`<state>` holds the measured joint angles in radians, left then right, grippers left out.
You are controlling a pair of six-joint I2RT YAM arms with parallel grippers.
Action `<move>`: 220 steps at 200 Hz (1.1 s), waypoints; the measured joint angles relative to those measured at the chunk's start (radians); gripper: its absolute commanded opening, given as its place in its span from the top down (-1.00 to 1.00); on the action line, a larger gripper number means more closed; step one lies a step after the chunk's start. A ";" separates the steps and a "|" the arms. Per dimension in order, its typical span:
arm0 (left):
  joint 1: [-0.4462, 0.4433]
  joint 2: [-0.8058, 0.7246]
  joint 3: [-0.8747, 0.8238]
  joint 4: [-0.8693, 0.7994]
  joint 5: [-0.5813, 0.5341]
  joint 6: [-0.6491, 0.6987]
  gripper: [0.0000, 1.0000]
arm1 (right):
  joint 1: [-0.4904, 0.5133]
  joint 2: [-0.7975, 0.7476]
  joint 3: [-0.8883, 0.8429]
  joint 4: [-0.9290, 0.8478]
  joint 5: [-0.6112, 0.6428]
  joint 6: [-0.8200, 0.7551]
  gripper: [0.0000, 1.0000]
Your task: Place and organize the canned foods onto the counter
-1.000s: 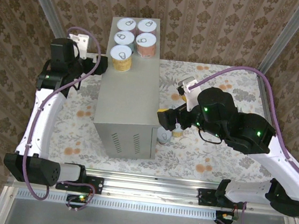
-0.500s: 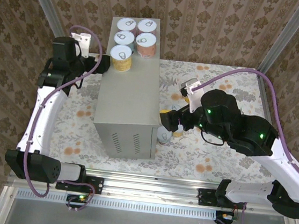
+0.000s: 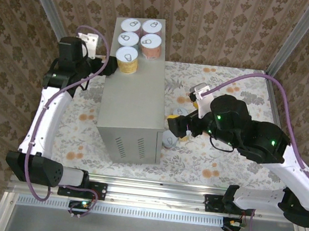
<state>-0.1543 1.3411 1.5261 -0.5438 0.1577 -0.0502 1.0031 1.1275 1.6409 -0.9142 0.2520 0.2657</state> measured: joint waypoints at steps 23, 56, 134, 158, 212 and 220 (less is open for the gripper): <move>-0.002 0.001 0.001 0.002 -0.002 0.000 -1.00 | 0.000 -0.007 0.000 0.000 0.000 0.000 -1.00; -0.003 0.001 0.001 0.002 -0.005 0.000 -1.00 | 0.000 -0.011 0.000 0.000 0.000 0.000 -1.00; 0.017 0.001 0.002 -0.003 0.008 -0.019 -1.00 | -0.006 0.120 0.108 0.042 0.002 -0.028 -0.93; 0.023 0.001 0.005 -0.010 0.007 -0.022 -1.00 | -0.006 0.232 0.204 0.077 0.044 -0.040 -1.00; 0.049 -0.001 0.006 -0.017 0.018 -0.023 -1.00 | -0.015 0.489 0.329 0.143 0.250 -0.054 -1.00; 0.053 -0.001 0.006 -0.017 0.021 -0.023 -1.00 | -0.021 0.513 0.331 0.150 0.269 -0.053 -1.00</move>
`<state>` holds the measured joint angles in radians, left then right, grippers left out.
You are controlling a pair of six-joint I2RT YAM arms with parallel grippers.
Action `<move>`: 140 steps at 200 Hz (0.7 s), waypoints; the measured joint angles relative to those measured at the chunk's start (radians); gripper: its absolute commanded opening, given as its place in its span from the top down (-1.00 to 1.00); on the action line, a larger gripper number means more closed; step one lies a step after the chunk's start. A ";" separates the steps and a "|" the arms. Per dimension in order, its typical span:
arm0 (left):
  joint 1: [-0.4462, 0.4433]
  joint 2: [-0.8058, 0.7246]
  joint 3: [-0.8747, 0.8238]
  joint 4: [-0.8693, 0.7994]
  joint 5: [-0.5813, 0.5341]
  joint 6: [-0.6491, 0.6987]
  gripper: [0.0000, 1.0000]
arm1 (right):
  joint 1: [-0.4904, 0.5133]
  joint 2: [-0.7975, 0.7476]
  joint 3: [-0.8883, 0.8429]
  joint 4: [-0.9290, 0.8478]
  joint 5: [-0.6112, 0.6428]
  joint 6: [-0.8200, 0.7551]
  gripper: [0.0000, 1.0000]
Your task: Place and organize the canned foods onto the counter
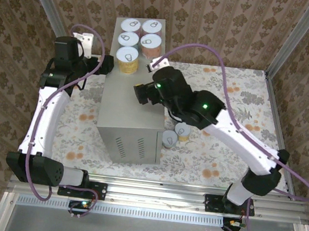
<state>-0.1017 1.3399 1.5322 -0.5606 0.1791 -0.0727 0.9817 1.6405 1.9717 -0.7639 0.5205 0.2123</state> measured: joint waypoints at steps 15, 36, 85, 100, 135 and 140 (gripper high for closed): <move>0.005 0.000 0.000 0.000 0.007 0.000 -1.00 | -0.018 0.036 0.002 0.007 0.023 0.001 -1.00; 0.009 0.000 0.000 0.000 0.014 0.000 -1.00 | -0.045 0.051 0.001 0.017 0.039 0.006 -1.00; 0.012 0.000 0.000 -0.003 0.028 -0.003 -1.00 | -0.108 0.051 -0.023 0.069 0.039 0.028 -1.00; 0.012 0.000 0.000 -0.003 0.031 -0.003 -1.00 | -0.123 0.059 -0.024 0.075 0.028 0.031 -1.00; 0.012 0.000 0.000 -0.005 0.039 -0.004 -1.00 | -0.140 0.090 -0.020 0.094 0.009 0.042 -1.00; 0.012 0.000 0.000 -0.005 0.039 -0.004 -1.00 | -0.140 0.093 -0.016 0.094 0.005 0.043 -1.00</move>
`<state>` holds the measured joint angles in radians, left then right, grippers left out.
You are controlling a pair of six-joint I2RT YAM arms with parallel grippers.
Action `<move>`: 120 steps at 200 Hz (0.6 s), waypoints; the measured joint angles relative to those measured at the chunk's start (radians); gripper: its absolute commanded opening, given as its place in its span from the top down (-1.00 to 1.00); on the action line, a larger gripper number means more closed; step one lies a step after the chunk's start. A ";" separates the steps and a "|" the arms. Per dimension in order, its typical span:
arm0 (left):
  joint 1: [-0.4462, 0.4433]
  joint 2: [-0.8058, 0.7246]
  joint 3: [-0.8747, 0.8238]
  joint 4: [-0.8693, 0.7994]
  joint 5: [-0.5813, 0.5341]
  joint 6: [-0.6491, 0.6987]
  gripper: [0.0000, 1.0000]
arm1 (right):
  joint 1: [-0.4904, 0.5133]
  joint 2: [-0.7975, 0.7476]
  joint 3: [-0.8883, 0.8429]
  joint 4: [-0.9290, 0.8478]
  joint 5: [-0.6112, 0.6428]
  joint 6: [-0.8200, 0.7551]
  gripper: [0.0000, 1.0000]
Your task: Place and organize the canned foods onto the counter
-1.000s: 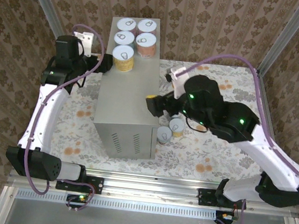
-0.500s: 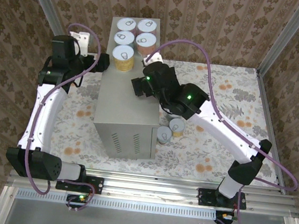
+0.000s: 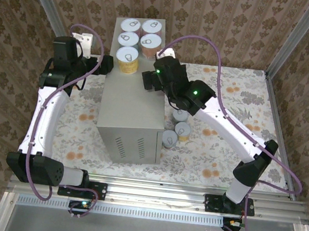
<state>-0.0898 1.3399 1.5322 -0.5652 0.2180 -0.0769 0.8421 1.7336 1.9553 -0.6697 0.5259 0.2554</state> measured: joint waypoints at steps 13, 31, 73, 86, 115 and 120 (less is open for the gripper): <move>0.000 0.000 0.000 0.000 0.004 0.000 -1.00 | -0.002 0.020 0.023 -0.002 -0.003 0.005 -1.00; 0.000 0.000 0.000 -0.003 0.008 -0.003 -1.00 | -0.002 0.055 0.060 -0.002 -0.005 0.010 -1.00; 0.000 0.000 -0.001 -0.003 0.015 -0.003 -1.00 | -0.002 0.069 0.075 -0.002 -0.005 0.018 -1.00; 0.000 0.000 -0.001 -0.003 0.018 -0.003 -1.00 | -0.002 0.069 0.075 -0.002 -0.006 0.018 -1.00; 0.000 0.000 -0.001 -0.004 0.031 -0.003 -1.00 | -0.002 0.071 0.075 0.000 -0.011 0.018 -1.00; 0.000 0.000 -0.001 -0.004 0.032 -0.003 -1.00 | -0.002 0.071 0.075 0.001 -0.012 0.018 -1.00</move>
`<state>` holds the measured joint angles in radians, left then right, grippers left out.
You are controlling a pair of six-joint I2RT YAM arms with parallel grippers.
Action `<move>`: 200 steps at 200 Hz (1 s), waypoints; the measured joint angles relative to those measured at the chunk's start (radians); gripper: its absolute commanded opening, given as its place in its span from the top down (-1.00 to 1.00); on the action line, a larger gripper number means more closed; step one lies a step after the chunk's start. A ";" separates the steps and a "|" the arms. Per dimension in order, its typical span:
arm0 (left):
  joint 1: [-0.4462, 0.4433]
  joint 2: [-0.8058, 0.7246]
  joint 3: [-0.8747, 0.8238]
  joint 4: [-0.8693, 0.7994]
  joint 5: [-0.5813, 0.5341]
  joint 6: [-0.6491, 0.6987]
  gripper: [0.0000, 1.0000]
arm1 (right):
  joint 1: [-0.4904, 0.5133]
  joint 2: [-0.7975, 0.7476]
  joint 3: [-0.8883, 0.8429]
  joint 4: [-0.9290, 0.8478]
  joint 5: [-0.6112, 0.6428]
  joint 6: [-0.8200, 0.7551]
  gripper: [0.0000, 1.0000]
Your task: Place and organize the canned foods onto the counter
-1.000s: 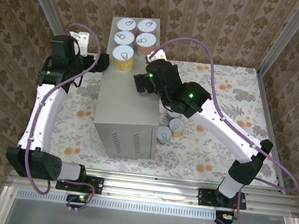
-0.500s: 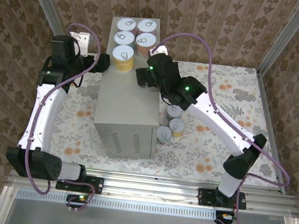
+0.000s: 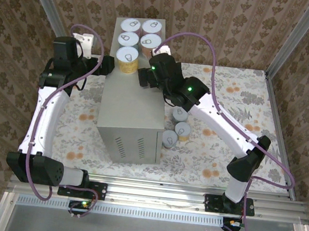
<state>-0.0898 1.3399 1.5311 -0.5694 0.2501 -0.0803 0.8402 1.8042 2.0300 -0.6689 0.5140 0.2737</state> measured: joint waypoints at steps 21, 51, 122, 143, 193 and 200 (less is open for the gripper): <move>0.000 0.000 0.000 0.000 0.005 0.000 -1.00 | 0.000 0.002 0.000 0.003 -0.005 0.000 -1.00; 0.000 0.000 -0.002 0.000 0.009 -0.003 -1.00 | 0.000 0.009 0.005 0.011 -0.010 0.000 -1.00; 0.000 0.000 -0.005 0.002 0.013 -0.007 -1.00 | 0.001 0.035 0.035 0.011 -0.011 -0.005 -1.00; 0.000 0.000 -0.005 0.002 0.013 -0.007 -1.00 | 0.001 0.040 0.040 0.011 -0.011 -0.005 -1.00; 0.000 0.000 -0.005 0.002 0.013 -0.007 -1.00 | 0.005 0.073 0.090 -0.009 -0.001 -0.011 -1.00; 0.000 0.000 -0.005 0.002 0.013 -0.007 -1.00 | 0.006 0.074 0.094 -0.012 0.002 -0.012 -1.00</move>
<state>-0.0898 1.3399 1.5257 -0.5674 0.2630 -0.0872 0.8463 1.8786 2.1239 -0.6807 0.5159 0.2619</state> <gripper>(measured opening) 0.999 0.999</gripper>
